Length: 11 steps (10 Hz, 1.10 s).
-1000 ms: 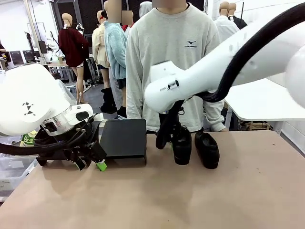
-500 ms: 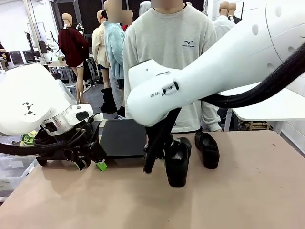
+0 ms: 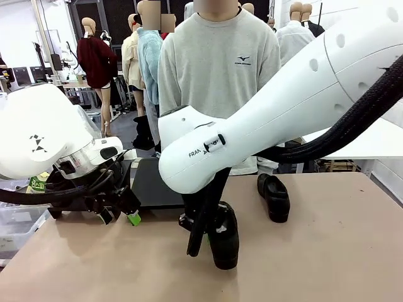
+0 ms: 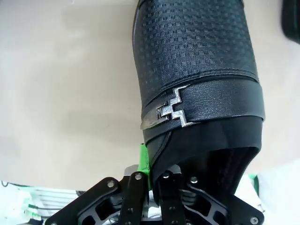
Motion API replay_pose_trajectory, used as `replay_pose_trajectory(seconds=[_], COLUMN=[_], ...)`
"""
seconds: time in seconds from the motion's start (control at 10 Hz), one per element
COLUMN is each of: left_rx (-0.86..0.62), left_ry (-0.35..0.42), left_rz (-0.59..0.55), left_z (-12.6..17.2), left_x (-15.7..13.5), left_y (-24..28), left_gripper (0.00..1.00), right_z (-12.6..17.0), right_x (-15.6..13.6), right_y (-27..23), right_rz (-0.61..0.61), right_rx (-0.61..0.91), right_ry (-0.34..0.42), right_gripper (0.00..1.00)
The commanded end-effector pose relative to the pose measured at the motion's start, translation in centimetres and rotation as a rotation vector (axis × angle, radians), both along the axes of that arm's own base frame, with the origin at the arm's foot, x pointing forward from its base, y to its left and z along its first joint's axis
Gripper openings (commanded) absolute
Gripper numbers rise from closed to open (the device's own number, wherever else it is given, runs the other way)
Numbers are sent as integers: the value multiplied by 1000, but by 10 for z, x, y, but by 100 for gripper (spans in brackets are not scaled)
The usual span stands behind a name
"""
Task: Organize the shoes by placing them on the stand.
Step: Pick up one Shoe and place it in the middle of the table.
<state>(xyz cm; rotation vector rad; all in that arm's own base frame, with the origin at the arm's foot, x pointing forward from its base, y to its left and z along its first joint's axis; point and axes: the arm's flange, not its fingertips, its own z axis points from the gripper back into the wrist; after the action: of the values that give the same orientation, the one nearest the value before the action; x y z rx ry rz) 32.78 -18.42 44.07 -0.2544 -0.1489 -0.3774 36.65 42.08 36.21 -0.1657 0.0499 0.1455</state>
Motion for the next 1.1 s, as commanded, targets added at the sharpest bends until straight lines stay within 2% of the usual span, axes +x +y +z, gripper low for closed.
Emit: replay_pose_trajectory(seconds=[0.0,0.1,0.2,0.7,0.8,1.0], left_rx=[-6,-6,-6,-6,-6,-6], left_ry=[9,9,9,9,9,9], left_rz=[0,0,0,0,0,0], left_z=[-1,-1,-1,-1,-1,-1], left_x=[-1,-1,-1,-1,-1,-1], left_y=[1,1,1,1,1,1], left_gripper=[100,100,100,100,100,100], right_z=[-3,-6,-11,-6,-2,12], right_x=[1,2,5,8,10,12], right_y=[-5,-3,-1,-4,-6,-9], right_rz=[23,19,27,21,17,4], right_rx=[52,56,76,92,95,105], right_ry=[51,75,117,120,108,56], right_gripper=[0,0,6,96,100,100])
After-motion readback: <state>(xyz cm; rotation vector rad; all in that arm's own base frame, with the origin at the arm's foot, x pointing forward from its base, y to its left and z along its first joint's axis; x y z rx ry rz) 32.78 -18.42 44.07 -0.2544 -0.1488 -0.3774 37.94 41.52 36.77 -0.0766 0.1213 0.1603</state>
